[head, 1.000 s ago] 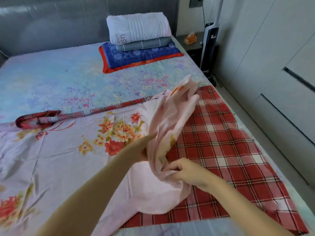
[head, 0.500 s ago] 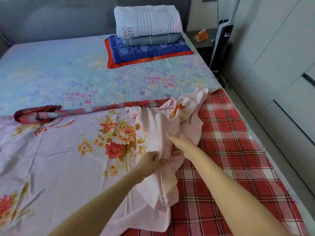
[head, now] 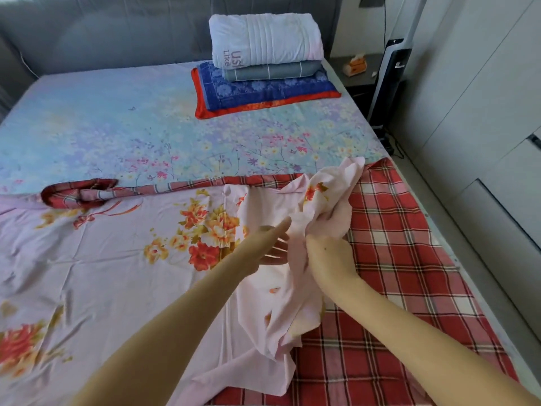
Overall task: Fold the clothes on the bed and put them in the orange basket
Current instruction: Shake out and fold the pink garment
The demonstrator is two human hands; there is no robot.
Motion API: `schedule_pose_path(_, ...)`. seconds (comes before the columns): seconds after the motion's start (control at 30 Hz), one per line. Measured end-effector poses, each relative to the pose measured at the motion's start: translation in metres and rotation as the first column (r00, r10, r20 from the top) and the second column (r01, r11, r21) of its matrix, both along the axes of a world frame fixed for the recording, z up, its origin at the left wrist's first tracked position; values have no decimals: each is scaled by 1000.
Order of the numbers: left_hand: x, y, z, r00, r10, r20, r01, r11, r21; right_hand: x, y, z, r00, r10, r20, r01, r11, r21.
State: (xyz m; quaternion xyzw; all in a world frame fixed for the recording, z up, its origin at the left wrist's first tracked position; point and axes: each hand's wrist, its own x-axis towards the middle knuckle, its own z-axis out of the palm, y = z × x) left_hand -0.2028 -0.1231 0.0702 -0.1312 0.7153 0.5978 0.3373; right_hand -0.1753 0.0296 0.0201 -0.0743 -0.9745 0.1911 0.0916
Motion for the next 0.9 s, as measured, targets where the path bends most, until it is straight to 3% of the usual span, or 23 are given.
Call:
schedule_pose_path(0.07, 0, 12, 20, 999, -22, 25, 21, 997, 70, 30, -15, 52, 965, 244, -97, -218, 950, 223)
schedule_pose_path(0.1, 1, 17, 31, 999, -38, 8, 37, 996, 86, 37, -15, 63, 936, 313, -159, -245, 908, 340)
schedule_pose_path(0.17, 4, 24, 45, 997, -56, -60, 59, 997, 49, 44, -12, 71, 893, 392, -221, -308, 891, 334)
schedule_pose_path(0.23, 9, 25, 55, 986, -5, -169, -2, 999, -43, 50, -10, 82, 863, 410, -295, -343, 904, 255)
schedule_pose_path(0.3, 19, 20, 69, 969, 91, -232, -98, 995, -18, 60, -16, 96, 867, 367, -337, -344, 930, 127)
schedule_pose_path(0.37, 31, 9, 82, 957, 168, -235, -149, 984, 98, 69, -24, 109, 929, 255, -267, -300, 943, -143)
schedule_pose_path(0.4, 40, 2, 90, 952, 186, -242, -156, 978, 138, 72, -30, 115, 959, 209, -192, -264, 905, -335)
schedule_pose_path(0.43, 46, -5, 95, 948, 193, -253, -158, 976, 153, 71, -37, 121, 980, 180, -87, -198, 808, -555)
schedule_pose_path(0.5, 60, -22, 101, 934, 209, -289, -172, 974, 149, 70, -53, 134, 979, 171, 111, 19, 468, -883)
schedule_pose_path(0.53, 67, -31, 104, 927, 216, -307, -180, 973, 143, 68, -60, 139, 967, 169, 189, 129, 314, -941)
schedule_pose_path(0.6, 77, -49, 108, 914, 207, -349, -176, 977, 119, 66, -73, 147, 950, 158, 269, 255, 101, -962)
schedule_pose_path(0.67, 88, -69, 113, 903, 176, -393, -150, 984, 97, 67, -89, 155, 936, 173, 307, 319, -50, -946)
schedule_pose_path(0.7, 97, -86, 115, 896, 175, -407, -153, 985, 86, 72, -104, 158, 928, 187, 321, 339, -76, -938)
schedule_pose_path(0.77, 109, -110, 116, 889, 183, -421, -173, 983, 63, 78, -125, 164, 940, 177, 291, 295, 6, -955)
schedule_pose_path(0.87, 126, -153, 113, 890, 217, -400, -205, 976, 75, 93, -166, 175, 971, 167, 170, 111, 316, -942)
schedule_pose_path(0.9, 131, -168, 109, 898, 225, -379, -208, 974, 87, 98, -180, 176, 971, 177, 160, 87, 362, -928)
